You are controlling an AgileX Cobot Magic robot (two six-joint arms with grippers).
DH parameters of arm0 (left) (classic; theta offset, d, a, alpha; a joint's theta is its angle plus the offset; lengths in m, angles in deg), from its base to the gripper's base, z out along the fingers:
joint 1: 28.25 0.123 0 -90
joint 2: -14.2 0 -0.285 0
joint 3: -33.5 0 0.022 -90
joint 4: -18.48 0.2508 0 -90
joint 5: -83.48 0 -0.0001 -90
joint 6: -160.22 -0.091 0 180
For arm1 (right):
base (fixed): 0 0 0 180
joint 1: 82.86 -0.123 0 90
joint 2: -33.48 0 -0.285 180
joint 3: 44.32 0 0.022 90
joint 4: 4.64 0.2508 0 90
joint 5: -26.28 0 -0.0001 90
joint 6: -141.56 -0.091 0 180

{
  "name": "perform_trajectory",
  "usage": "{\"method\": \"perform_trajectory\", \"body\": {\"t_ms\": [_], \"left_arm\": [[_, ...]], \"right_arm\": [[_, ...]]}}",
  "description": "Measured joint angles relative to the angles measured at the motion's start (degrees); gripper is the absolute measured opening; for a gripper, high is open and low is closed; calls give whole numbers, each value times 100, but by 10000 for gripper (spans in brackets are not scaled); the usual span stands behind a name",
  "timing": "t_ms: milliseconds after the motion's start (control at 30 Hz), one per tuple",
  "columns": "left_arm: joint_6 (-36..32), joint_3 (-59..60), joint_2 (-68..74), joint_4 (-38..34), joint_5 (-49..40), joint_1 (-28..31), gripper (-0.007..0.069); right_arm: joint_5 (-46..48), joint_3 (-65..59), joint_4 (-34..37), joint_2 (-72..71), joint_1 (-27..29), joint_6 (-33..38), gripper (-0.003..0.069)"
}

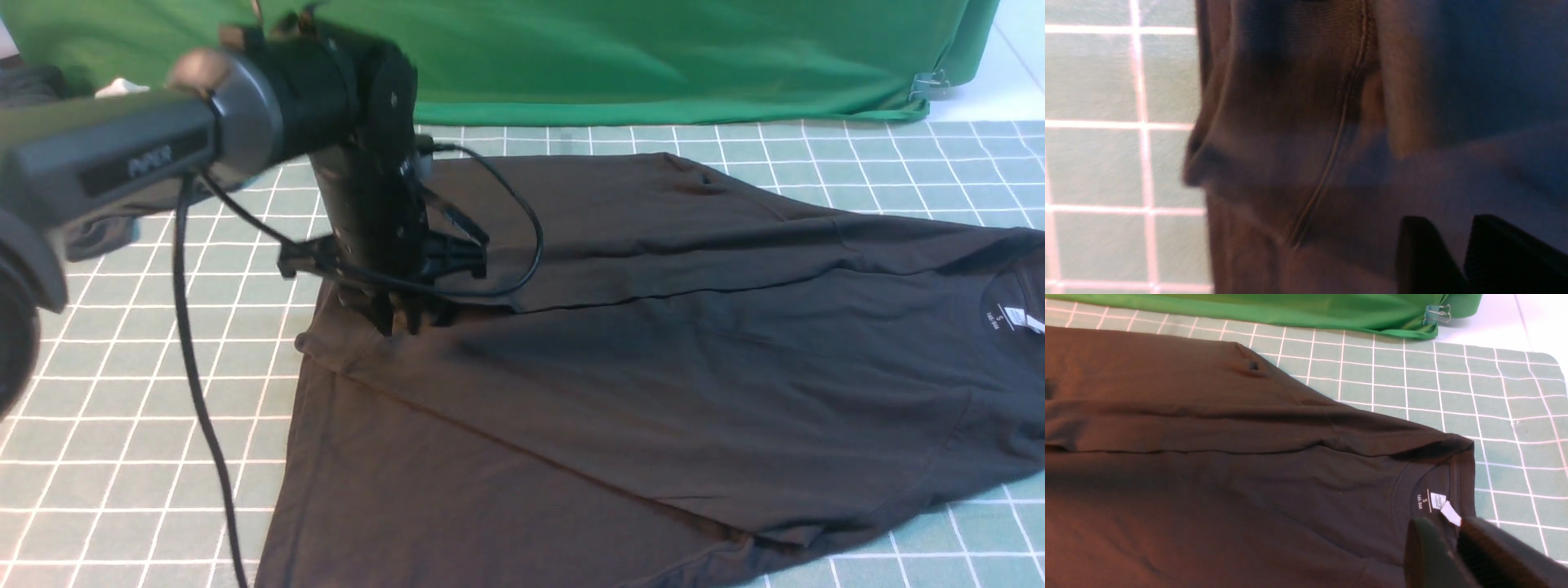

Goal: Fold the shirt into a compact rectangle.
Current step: 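Fold the left side of the dark shirt inward over its body with the left gripper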

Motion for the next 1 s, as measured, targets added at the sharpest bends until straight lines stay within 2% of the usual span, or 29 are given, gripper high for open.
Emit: {"method": "perform_trajectory", "body": {"t_ms": [133, 233, 400, 467, 567, 700, 733, 767, 800, 1000], "left_arm": [[100, 57, 141, -132, 546, 0, 304], [114, 57, 224, -132, 922, 0, 363], [186, 57, 316, -132, 1394, 0, 381], [248, 57, 358, -66, 1498, 0, 363], [286, 61, 427, 143, 1569, 0, 295], [286, 61, 458, 460, 1696, 0, 140], [286, 61, 458, 491, 1708, 0, 131], [286, 61, 458, 644, 1746, 0, 57], [286, 61, 446, 766, 1746, 0, 32], [248, 61, 21, 1216, 1410, 0, 12]], "right_arm": [[0, 0, 0, 0, 0, 0, 113], [6, 0, 0, 0, 0, 0, 113], [11, 0, 0, 0, 0, 0, 114], [11, 0, 0, 0, 0, 0, 116], [11, 0, 0, 0, 0, 0, 119], [11, 0, 0, 0, 0, 0, 122], [11, 0, 0, 0, 0, 0, 122], [11, 0, 0, 0, 0, 0, 123], [11, 0, 0, 0, 0, 5, 124], [17, 0, 0, 0, 0, 6, 126]]}}
